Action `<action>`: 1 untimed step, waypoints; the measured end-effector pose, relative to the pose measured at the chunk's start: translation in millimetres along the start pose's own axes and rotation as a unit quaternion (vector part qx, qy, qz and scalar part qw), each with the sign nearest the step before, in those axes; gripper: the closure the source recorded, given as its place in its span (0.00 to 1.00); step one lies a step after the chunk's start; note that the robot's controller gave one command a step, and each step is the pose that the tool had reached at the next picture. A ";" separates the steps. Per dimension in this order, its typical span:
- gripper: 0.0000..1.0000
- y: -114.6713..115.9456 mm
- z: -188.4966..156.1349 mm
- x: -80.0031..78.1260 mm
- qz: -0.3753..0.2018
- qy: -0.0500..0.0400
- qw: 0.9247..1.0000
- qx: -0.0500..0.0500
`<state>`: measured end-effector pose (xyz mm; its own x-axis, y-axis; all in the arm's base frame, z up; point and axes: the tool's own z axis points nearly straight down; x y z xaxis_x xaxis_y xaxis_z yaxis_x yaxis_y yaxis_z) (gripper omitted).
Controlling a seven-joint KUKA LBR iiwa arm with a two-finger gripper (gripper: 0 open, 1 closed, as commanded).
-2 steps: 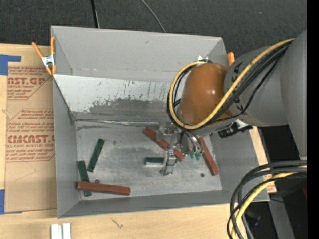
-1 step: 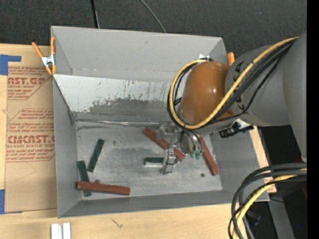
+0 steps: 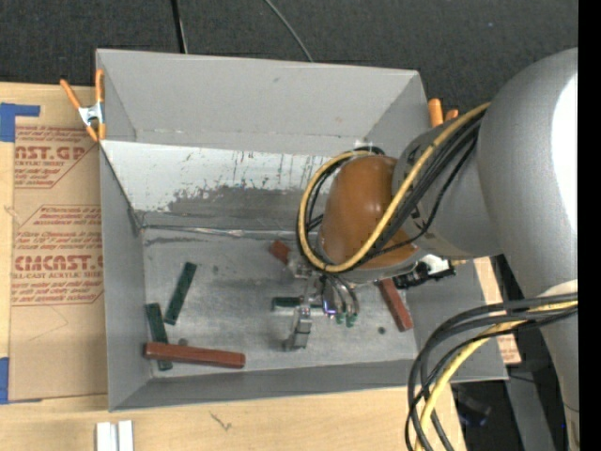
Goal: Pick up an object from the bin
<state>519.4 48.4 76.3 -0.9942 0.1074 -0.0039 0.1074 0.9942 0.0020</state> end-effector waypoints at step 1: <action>1.00 2.6 23.9 -3.0 -0.008 0.002 1.000 0.000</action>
Offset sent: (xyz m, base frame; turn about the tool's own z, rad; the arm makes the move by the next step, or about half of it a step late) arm 0.0000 0.0000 0.0000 0.0000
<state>522.7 50.7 52.4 -0.9958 0.0911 0.0007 0.0911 0.9958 0.0025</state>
